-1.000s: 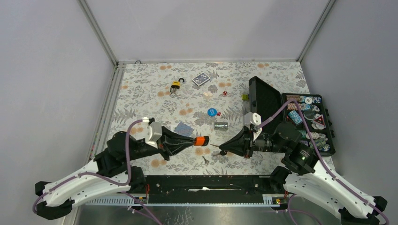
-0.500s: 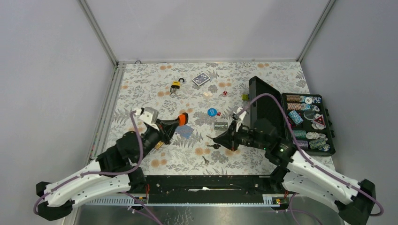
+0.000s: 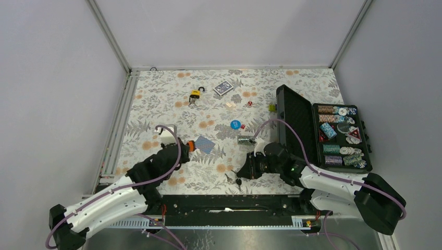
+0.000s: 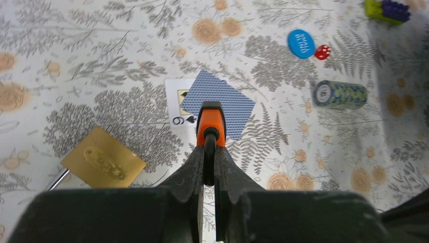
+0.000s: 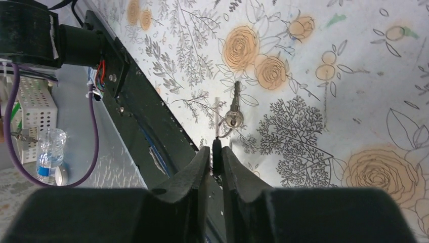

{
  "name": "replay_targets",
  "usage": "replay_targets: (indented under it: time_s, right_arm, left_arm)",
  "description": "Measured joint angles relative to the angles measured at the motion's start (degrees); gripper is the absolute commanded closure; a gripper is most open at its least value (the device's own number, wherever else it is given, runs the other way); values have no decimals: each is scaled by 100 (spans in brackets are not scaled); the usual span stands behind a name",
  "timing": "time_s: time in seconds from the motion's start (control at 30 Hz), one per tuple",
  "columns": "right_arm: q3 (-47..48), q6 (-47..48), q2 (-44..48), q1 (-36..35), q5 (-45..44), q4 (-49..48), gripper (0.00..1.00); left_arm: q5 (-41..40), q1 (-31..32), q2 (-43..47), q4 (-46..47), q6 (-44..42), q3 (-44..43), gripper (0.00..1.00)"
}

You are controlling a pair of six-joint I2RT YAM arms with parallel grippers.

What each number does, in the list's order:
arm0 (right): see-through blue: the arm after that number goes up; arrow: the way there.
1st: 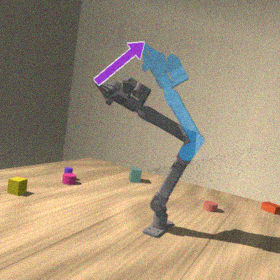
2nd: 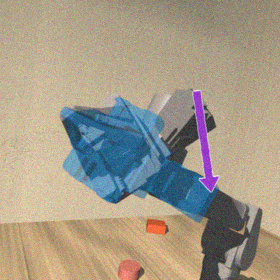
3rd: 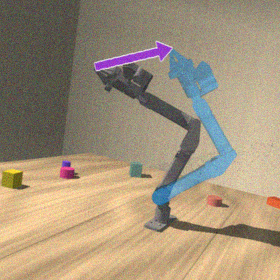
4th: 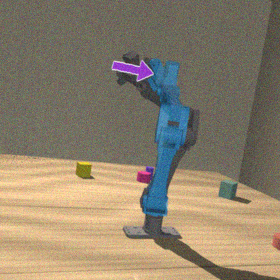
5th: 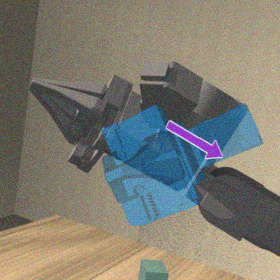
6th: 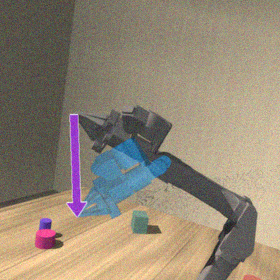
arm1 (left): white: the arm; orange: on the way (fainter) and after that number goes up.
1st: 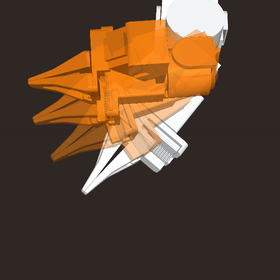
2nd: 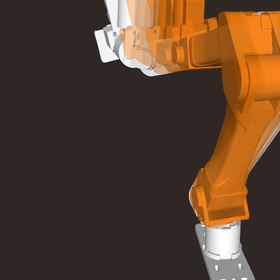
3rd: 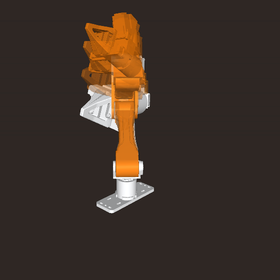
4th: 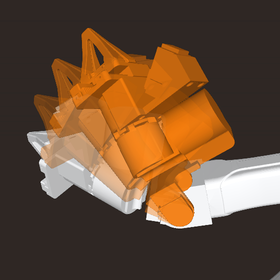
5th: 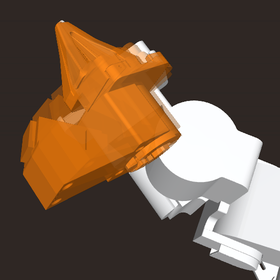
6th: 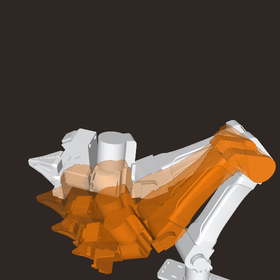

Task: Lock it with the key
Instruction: Place the key at the center of the board, then place the lock at the center of the board.

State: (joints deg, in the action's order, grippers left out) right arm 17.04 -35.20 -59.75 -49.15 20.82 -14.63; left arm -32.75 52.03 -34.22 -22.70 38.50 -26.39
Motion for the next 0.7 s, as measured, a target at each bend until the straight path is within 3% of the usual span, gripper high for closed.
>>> replay_targets:
  time_s: [0.17, 0.37, 0.43, 0.57, 0.7]
  right_arm:
    - [-48, -81, -17, 0, 214, -363, 61]
    - [-42, -61, -52, -7, 278, -415, 57]
    - [-35, -9, -15, -7, 243, -363, 56]
    - [70, 125, 160, -7, 157, -155, 56]
    - [155, 216, 284, -9, 81, -46, 55]
  left_arm:
    - [-125, -129, -9, -221, 437, 225, 100]
    - [-365, -181, -44, -531, 844, 264, 98]
    - [-472, -197, -50, -651, 992, 264, 88]
    - [-693, -258, -197, -911, 1283, 264, 58]
    - [-831, -302, -402, -1036, 1543, 262, 48]
